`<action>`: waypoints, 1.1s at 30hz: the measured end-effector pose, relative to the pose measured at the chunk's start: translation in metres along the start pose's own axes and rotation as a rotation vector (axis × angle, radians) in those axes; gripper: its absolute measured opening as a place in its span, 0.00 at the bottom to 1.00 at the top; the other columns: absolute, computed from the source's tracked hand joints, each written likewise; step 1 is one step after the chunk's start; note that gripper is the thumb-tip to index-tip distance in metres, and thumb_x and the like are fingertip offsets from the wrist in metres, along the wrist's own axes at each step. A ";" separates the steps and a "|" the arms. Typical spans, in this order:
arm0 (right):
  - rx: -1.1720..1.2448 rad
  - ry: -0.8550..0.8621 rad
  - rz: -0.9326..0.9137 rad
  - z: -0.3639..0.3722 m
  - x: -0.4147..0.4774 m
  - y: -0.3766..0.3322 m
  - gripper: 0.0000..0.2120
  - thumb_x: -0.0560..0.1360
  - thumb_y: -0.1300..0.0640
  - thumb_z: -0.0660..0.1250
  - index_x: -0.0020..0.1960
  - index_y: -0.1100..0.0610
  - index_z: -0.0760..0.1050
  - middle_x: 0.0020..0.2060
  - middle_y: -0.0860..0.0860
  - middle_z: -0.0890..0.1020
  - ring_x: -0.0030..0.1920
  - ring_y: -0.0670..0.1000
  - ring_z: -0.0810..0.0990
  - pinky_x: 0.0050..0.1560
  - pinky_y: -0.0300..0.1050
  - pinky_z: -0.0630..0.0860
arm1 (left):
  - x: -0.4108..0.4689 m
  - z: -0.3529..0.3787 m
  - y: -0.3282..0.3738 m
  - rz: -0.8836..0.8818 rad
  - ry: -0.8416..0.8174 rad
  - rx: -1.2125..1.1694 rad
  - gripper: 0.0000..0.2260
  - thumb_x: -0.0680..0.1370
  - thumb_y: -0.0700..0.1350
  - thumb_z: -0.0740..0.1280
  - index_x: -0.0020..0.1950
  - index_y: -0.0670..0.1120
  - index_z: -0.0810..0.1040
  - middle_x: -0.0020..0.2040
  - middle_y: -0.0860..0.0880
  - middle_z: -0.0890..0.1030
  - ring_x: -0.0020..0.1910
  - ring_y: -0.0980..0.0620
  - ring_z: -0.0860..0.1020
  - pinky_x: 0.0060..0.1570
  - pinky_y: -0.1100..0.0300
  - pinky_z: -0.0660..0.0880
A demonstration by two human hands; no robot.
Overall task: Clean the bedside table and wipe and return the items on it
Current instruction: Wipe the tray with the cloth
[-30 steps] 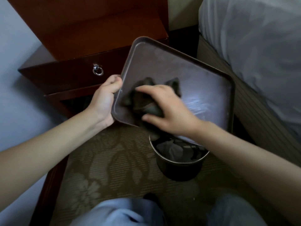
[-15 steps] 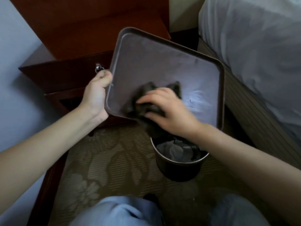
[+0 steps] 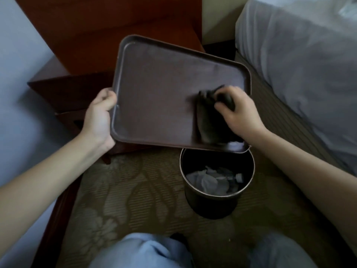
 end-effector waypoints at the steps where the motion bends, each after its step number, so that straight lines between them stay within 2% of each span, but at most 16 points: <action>1: 0.053 0.068 0.101 -0.001 0.012 0.002 0.10 0.74 0.59 0.65 0.55 0.59 0.74 0.51 0.55 0.78 0.55 0.55 0.75 0.54 0.42 0.66 | -0.002 0.004 0.001 0.018 -0.010 0.028 0.13 0.82 0.41 0.53 0.40 0.49 0.71 0.39 0.54 0.80 0.38 0.55 0.79 0.40 0.58 0.78; 2: 0.100 0.116 0.181 -0.001 0.022 0.003 0.10 0.75 0.59 0.65 0.56 0.57 0.74 0.52 0.53 0.77 0.56 0.54 0.74 0.54 0.41 0.65 | -0.003 0.007 0.001 0.030 -0.019 0.051 0.13 0.82 0.41 0.53 0.41 0.49 0.72 0.40 0.53 0.80 0.38 0.56 0.79 0.39 0.59 0.78; 4: 0.123 0.177 0.217 0.002 0.038 -0.007 0.12 0.76 0.58 0.64 0.59 0.56 0.73 0.52 0.50 0.74 0.57 0.51 0.72 0.53 0.39 0.64 | -0.007 0.013 0.000 0.037 -0.040 0.075 0.12 0.82 0.41 0.52 0.43 0.49 0.72 0.39 0.54 0.79 0.36 0.57 0.79 0.35 0.62 0.77; 7: 0.097 0.143 0.084 0.024 0.049 -0.047 0.15 0.74 0.55 0.65 0.60 0.55 0.73 0.56 0.53 0.75 0.58 0.56 0.72 0.58 0.46 0.65 | -0.013 0.027 -0.009 0.029 -0.110 0.126 0.12 0.82 0.41 0.52 0.44 0.48 0.72 0.34 0.56 0.80 0.32 0.59 0.78 0.31 0.65 0.75; 9: 0.003 0.047 -0.059 0.049 0.041 -0.076 0.21 0.72 0.46 0.63 0.62 0.52 0.73 0.59 0.54 0.75 0.61 0.59 0.71 0.62 0.51 0.64 | -0.015 0.035 -0.016 0.009 -0.147 0.103 0.11 0.82 0.40 0.53 0.45 0.47 0.73 0.34 0.54 0.80 0.33 0.57 0.77 0.34 0.65 0.75; 11: -0.110 -0.033 -0.179 0.070 0.023 -0.094 0.27 0.69 0.39 0.62 0.64 0.51 0.73 0.62 0.55 0.74 0.62 0.63 0.70 0.64 0.59 0.63 | -0.013 0.041 -0.018 -0.023 -0.165 0.028 0.11 0.81 0.38 0.52 0.46 0.46 0.72 0.38 0.49 0.79 0.37 0.54 0.77 0.40 0.60 0.75; 14: -0.234 0.001 -0.247 0.075 0.019 -0.098 0.26 0.70 0.44 0.65 0.65 0.53 0.72 0.63 0.56 0.75 0.62 0.66 0.70 0.63 0.67 0.64 | -0.014 0.046 -0.018 -0.011 -0.160 0.043 0.11 0.81 0.38 0.52 0.46 0.46 0.72 0.40 0.47 0.78 0.40 0.53 0.78 0.44 0.58 0.75; 19: -0.414 0.078 -0.130 0.051 0.064 -0.080 0.18 0.76 0.49 0.61 0.65 0.52 0.72 0.63 0.53 0.74 0.62 0.63 0.69 0.63 0.62 0.63 | -0.022 0.046 -0.022 0.004 -0.152 0.154 0.11 0.82 0.41 0.54 0.45 0.47 0.73 0.37 0.49 0.77 0.33 0.56 0.78 0.34 0.62 0.75; 24: -0.533 0.158 -0.079 0.041 0.052 -0.067 0.17 0.76 0.50 0.61 0.62 0.55 0.74 0.57 0.57 0.75 0.55 0.64 0.71 0.53 0.59 0.68 | -0.021 0.039 -0.017 -0.016 -0.177 0.171 0.11 0.81 0.41 0.54 0.47 0.46 0.75 0.38 0.49 0.80 0.34 0.55 0.79 0.34 0.63 0.77; 27: -0.521 0.096 0.081 0.042 0.041 -0.054 0.17 0.78 0.49 0.58 0.63 0.54 0.70 0.58 0.57 0.71 0.56 0.62 0.68 0.54 0.57 0.65 | -0.023 0.034 -0.021 -0.045 -0.173 0.187 0.11 0.81 0.41 0.55 0.47 0.46 0.76 0.39 0.49 0.81 0.36 0.54 0.80 0.36 0.62 0.77; 29: -0.417 0.055 0.168 0.044 0.042 -0.054 0.17 0.78 0.48 0.57 0.64 0.53 0.69 0.60 0.55 0.69 0.59 0.60 0.66 0.57 0.57 0.64 | -0.026 0.035 -0.026 -0.067 -0.173 0.205 0.10 0.81 0.42 0.54 0.46 0.46 0.75 0.39 0.49 0.80 0.35 0.55 0.80 0.34 0.63 0.77; 31: -0.349 0.034 0.133 0.050 0.049 -0.068 0.19 0.78 0.45 0.57 0.65 0.51 0.69 0.60 0.54 0.69 0.60 0.60 0.66 0.59 0.56 0.63 | -0.028 0.038 -0.027 -0.068 -0.167 0.187 0.10 0.82 0.42 0.54 0.46 0.46 0.74 0.38 0.49 0.79 0.34 0.55 0.79 0.33 0.63 0.77; 33: -0.339 0.038 0.016 0.054 0.055 -0.087 0.21 0.77 0.41 0.57 0.65 0.51 0.71 0.59 0.53 0.71 0.60 0.58 0.66 0.59 0.55 0.63 | -0.026 0.040 -0.023 -0.045 -0.158 0.147 0.11 0.81 0.41 0.54 0.45 0.47 0.74 0.36 0.50 0.80 0.35 0.55 0.80 0.35 0.63 0.77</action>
Point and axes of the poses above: each hand's wrist, its own x-axis towards the middle knuckle, its own z-axis out of the palm, y = z × x, the point moved 7 cm from there along x, towards the middle knuckle
